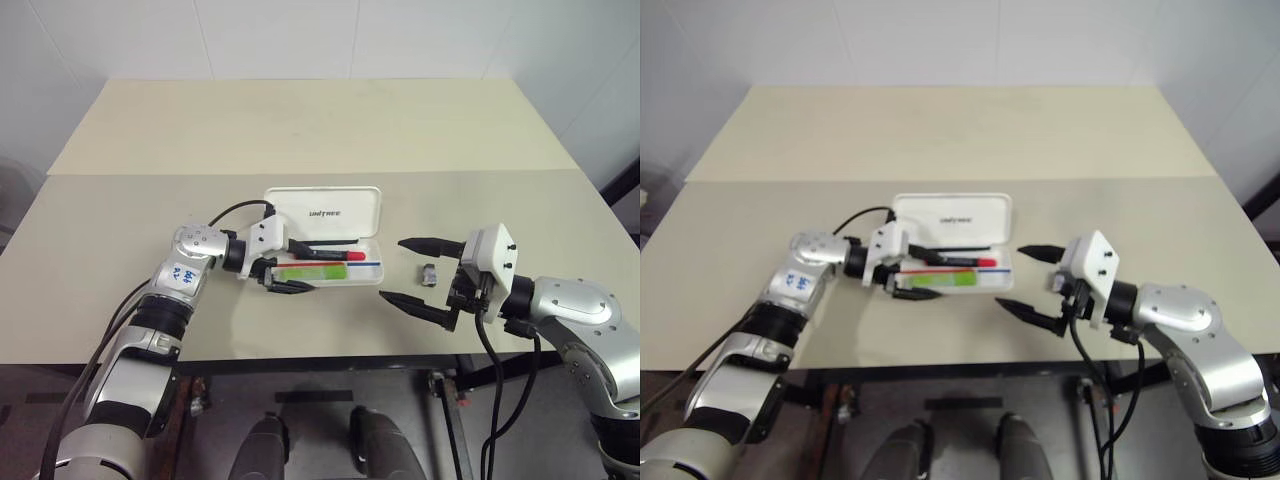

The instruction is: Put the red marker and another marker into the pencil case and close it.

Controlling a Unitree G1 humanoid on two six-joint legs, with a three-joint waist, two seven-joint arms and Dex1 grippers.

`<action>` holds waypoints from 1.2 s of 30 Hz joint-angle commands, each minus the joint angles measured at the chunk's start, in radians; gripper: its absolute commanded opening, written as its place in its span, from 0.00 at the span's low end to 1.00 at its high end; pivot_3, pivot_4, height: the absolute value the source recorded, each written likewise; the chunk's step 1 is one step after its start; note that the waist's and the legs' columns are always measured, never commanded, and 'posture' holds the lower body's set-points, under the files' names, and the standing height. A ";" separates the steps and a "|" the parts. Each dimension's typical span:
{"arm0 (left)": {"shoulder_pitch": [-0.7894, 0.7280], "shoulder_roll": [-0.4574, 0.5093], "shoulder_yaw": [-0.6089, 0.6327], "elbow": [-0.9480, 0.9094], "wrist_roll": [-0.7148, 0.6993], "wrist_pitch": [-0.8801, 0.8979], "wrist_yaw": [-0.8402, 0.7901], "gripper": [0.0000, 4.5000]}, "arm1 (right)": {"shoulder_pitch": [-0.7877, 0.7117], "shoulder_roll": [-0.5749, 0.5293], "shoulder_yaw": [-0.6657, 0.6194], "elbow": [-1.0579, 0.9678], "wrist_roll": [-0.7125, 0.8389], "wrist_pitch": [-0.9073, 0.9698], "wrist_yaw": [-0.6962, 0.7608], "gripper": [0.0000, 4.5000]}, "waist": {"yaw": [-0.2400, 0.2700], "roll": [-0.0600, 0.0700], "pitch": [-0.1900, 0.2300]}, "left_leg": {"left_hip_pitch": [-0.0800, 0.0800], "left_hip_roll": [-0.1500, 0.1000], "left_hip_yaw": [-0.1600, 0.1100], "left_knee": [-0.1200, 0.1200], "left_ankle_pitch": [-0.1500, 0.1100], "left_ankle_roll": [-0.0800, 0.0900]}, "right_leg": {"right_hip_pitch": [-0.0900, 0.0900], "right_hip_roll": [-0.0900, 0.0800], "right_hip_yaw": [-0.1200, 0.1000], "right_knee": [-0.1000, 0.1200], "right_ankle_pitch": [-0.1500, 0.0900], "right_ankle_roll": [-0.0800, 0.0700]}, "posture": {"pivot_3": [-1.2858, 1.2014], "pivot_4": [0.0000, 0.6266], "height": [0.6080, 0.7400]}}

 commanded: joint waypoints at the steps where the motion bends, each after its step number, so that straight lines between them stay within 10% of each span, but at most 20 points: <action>1: 0.005 0.004 0.024 -0.040 -0.023 -0.015 -0.004 0.83 | -0.008 0.013 -0.022 -0.011 0.004 -0.014 -0.023 1.00 | 0.000 0.000 0.000 | 0.000 0.000 0.000 0.000 0.000 0.000 | 0.000 0.000 0.000 0.000 0.000 0.000 | 0.52 0.24 1.00; 18: 0.087 0.074 0.152 -0.191 -0.189 -0.018 -0.094 0.83 | 0.099 0.368 -0.001 -0.070 -0.177 0.149 -0.656 1.00 | -0.002 0.000 0.000 | 0.001 0.001 -0.001 -0.002 0.000 0.000 | -0.001 0.000 0.000 0.001 -0.001 -0.002 | 0.52 0.24 1.00; 36: 0.082 0.175 0.225 -0.298 -0.270 0.080 -0.108 0.83 | 0.161 0.495 0.001 0.043 -0.311 0.189 -0.811 1.00 | -0.003 0.000 0.000 | 0.001 0.001 -0.001 -0.003 0.000 0.000 | -0.001 0.000 0.000 0.001 -0.001 -0.002 | 0.52 0.24 1.00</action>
